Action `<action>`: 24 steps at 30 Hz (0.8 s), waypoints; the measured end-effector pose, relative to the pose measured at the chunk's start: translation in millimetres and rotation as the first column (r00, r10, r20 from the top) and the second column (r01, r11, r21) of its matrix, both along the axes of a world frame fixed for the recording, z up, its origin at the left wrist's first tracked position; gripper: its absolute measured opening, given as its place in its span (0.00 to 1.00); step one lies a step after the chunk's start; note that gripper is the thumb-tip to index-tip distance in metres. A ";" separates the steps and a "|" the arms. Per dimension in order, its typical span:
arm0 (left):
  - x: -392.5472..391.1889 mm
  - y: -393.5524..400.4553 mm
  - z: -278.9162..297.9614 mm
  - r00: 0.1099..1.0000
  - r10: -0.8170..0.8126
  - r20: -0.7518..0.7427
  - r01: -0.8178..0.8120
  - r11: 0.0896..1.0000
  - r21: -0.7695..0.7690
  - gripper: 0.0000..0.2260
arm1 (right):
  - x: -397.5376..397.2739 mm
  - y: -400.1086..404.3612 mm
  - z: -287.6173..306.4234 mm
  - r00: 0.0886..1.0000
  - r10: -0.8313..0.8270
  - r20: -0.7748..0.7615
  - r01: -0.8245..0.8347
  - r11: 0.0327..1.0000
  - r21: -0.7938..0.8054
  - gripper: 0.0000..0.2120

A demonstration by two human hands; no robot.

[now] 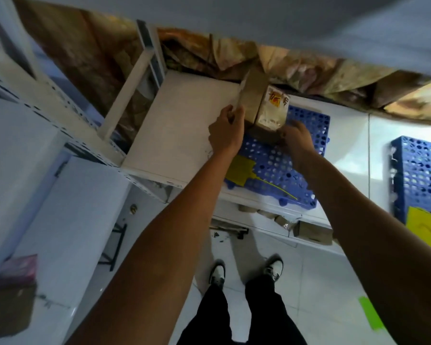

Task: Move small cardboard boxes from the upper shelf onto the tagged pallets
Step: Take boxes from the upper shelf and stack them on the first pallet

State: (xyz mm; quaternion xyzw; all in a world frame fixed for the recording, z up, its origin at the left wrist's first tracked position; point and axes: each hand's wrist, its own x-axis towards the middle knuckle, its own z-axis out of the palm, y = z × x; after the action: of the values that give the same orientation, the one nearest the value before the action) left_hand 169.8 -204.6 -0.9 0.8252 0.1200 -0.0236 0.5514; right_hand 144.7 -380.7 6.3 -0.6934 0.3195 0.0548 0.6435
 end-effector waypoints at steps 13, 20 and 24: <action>5.7 16.8 -8.4 0.997 -0.060 -0.049 0.059 0.998 -0.010 0.17 | -13.0 2.7 -17.4 0.994 -0.056 0.098 0.051 0.997 0.050 0.29; 2.8 18.5 -1.1 0.993 -0.119 -0.001 0.119 0.993 0.014 0.19 | -1.1 26.1 -12.4 0.988 0.082 0.134 -0.065 0.990 -0.124 0.19; 5.5 19.3 -0.6 0.993 -0.117 -0.017 0.117 0.993 0.009 0.22 | 8.2 31.0 -2.7 0.998 0.058 0.003 -0.057 0.996 -0.061 0.17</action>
State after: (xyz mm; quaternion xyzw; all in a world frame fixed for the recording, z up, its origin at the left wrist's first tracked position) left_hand 175.3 -185.3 -1.5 0.8334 0.0762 -0.0622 0.5439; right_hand 152.9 -349.6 3.6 -0.7217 0.2995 0.0621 0.6210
